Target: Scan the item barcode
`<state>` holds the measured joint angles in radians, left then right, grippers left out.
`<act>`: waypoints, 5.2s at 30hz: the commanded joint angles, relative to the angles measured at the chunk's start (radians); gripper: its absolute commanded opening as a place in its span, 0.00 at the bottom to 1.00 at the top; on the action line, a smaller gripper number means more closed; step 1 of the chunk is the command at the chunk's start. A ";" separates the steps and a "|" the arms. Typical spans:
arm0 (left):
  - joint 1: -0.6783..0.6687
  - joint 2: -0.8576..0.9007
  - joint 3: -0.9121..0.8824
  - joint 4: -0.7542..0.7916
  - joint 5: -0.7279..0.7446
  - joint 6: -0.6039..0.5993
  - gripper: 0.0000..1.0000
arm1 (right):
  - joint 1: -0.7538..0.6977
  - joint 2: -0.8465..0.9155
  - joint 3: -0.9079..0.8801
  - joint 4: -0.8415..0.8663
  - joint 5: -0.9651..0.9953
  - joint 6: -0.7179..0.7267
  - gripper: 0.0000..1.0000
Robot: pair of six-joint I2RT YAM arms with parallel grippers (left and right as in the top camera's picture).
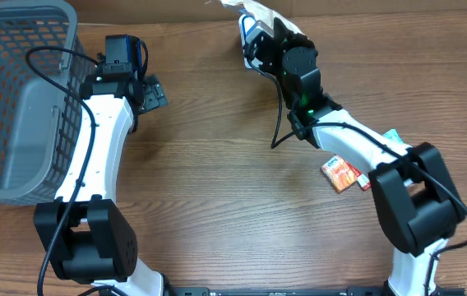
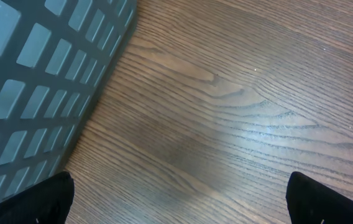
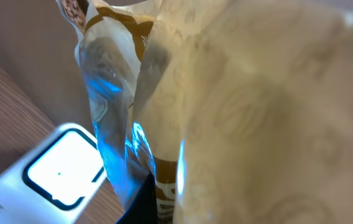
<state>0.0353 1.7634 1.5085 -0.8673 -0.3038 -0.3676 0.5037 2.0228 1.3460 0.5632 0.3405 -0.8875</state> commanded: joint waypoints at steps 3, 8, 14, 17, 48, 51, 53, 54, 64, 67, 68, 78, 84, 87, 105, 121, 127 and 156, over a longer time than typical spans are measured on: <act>0.003 -0.009 0.011 0.003 -0.017 -0.014 1.00 | -0.002 0.068 0.017 0.051 0.041 -0.045 0.04; 0.003 -0.009 0.011 0.003 -0.017 -0.014 1.00 | -0.002 0.106 0.017 0.112 0.041 -0.045 0.04; 0.003 -0.009 0.011 0.003 -0.017 -0.014 1.00 | -0.002 0.115 0.017 0.169 0.043 -0.045 0.04; 0.003 -0.009 0.011 0.003 -0.017 -0.014 1.00 | -0.002 0.117 0.017 0.143 0.040 -0.044 0.04; 0.003 -0.009 0.011 0.003 -0.017 -0.014 1.00 | 0.047 0.193 0.017 0.177 0.125 -0.045 0.04; 0.003 -0.009 0.011 0.003 -0.017 -0.014 1.00 | 0.055 0.180 0.017 0.287 0.175 -0.045 0.04; 0.003 -0.009 0.011 0.003 -0.017 -0.014 1.00 | 0.055 0.154 0.017 0.318 0.187 -0.044 0.03; 0.003 -0.009 0.011 0.003 -0.017 -0.014 1.00 | 0.055 0.139 0.017 0.315 0.187 -0.045 0.03; 0.003 -0.009 0.011 0.003 -0.017 -0.014 1.00 | 0.085 -0.172 0.017 -0.133 0.204 0.305 0.03; 0.003 -0.009 0.011 0.003 -0.017 -0.014 1.00 | 0.089 -0.307 0.017 -0.368 0.199 0.499 0.03; 0.003 -0.009 0.011 0.003 -0.017 -0.014 1.00 | 0.089 -0.349 0.017 -0.454 0.181 0.562 0.03; 0.003 -0.009 0.011 0.003 -0.017 -0.014 1.00 | -0.011 -0.516 0.014 -1.336 -0.406 0.863 0.04; 0.003 -0.009 0.011 0.003 -0.017 -0.014 1.00 | -0.061 -0.472 -0.045 -1.567 -0.446 0.861 0.04; 0.003 -0.009 0.011 0.003 -0.017 -0.014 1.00 | -0.080 -0.457 -0.093 -1.560 -0.446 0.861 0.15; 0.003 -0.009 0.011 0.003 -0.017 -0.014 0.99 | -0.120 -0.455 -0.112 -1.492 -0.214 0.969 1.00; 0.003 -0.009 0.011 0.003 -0.017 -0.014 1.00 | -0.120 -0.455 -0.112 -1.492 -0.229 1.022 1.00; 0.003 -0.009 0.011 0.003 -0.017 -0.014 1.00 | -0.120 -0.455 -0.112 -1.492 -0.229 1.022 1.00; 0.003 -0.009 0.011 0.003 -0.017 -0.014 1.00 | -0.190 -1.039 -0.117 -1.503 -0.072 1.012 1.00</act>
<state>0.0353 1.7634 1.5085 -0.8669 -0.3038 -0.3676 0.3496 1.0805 1.2320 -0.9352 0.2401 0.1265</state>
